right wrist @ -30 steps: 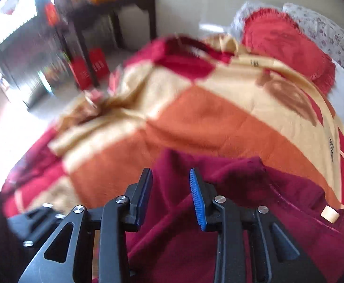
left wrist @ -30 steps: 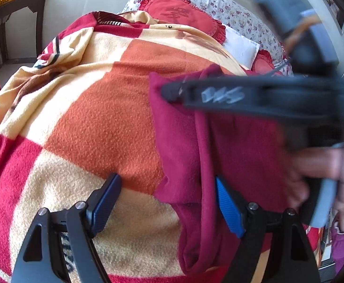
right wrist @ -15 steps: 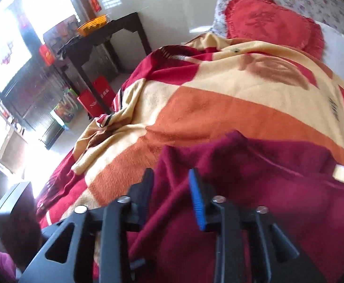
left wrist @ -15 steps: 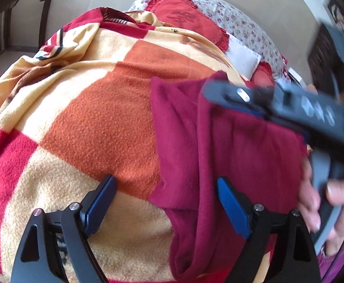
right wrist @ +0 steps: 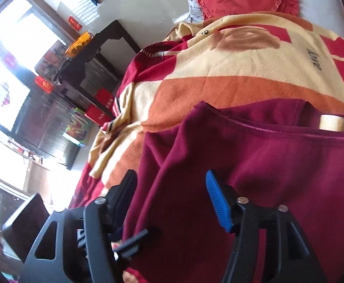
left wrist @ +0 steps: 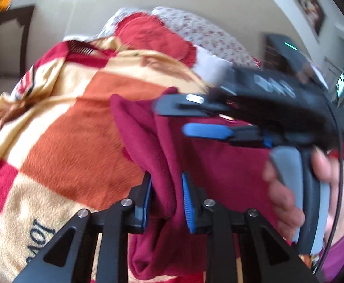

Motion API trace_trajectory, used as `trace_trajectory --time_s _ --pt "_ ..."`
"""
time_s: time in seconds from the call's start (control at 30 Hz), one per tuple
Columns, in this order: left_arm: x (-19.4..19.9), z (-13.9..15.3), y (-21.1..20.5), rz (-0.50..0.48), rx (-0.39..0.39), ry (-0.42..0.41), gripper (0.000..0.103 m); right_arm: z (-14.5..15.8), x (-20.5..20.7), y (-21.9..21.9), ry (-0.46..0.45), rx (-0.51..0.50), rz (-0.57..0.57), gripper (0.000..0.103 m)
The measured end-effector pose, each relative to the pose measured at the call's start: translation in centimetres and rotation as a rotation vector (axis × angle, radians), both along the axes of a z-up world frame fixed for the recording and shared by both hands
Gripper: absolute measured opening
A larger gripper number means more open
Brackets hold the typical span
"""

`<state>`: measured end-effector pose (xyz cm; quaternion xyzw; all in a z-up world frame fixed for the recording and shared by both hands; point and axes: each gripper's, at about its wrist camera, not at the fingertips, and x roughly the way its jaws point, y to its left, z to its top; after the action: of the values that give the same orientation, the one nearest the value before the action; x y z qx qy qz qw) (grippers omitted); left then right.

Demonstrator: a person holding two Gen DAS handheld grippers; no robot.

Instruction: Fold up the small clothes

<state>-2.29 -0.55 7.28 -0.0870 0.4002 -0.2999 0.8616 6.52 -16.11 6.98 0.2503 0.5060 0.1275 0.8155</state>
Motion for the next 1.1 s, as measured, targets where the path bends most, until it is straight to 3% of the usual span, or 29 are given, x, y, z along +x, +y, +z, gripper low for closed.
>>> trace_trajectory --time_s 0.17,0.43,0.5,0.53,0.6,0.63,0.67,0.73,0.8,1.1 --pt "-0.8 0.6 -2.1 -0.047 0.047 -0.049 0.024 0.1 1.9 1.4 0.065 0.024 0.037 0.054" --pt "-0.8 0.6 -3.1 -0.05 0.062 -0.038 0.024 -1.1 3.3 6.1 0.155 -0.305 0.223 0.055" --pt "-0.8 0.6 -3.1 -0.043 0.074 -0.039 0.025 -1.4 2.6 6.4 0.135 -0.389 0.228 0.038" --pt "-0.8 0.7 -3.0 -0.041 0.083 -0.036 0.025 -1.2 2.1 6.1 0.107 -0.411 0.207 0.024" --pt "-1.1 0.9 -2.9 -0.051 0.089 -0.037 0.027 -0.7 1.3 5.0 0.069 -0.369 0.162 0.013" --pt "-1.2 1.0 -3.0 -0.054 0.096 -0.046 0.033 -0.4 1.0 4.4 0.058 -0.344 0.145 0.008" --pt "-1.5 1.2 -3.1 -0.057 0.107 -0.057 0.037 -0.1 0.6 3.8 0.044 -0.326 0.13 0.006" --pt "-2.0 1.5 -3.3 -0.069 0.12 -0.063 0.057 0.3 -0.1 2.9 0.017 -0.303 0.107 0.004" --pt "-2.4 1.6 -3.4 -0.079 0.113 -0.059 0.063 0.6 -0.5 2.2 0.009 -0.288 0.092 0.004" --pt "-2.9 1.2 -2.7 -0.05 0.176 -0.03 0.075 1.1 -1.3 0.9 -0.008 -0.229 0.046 0.004"
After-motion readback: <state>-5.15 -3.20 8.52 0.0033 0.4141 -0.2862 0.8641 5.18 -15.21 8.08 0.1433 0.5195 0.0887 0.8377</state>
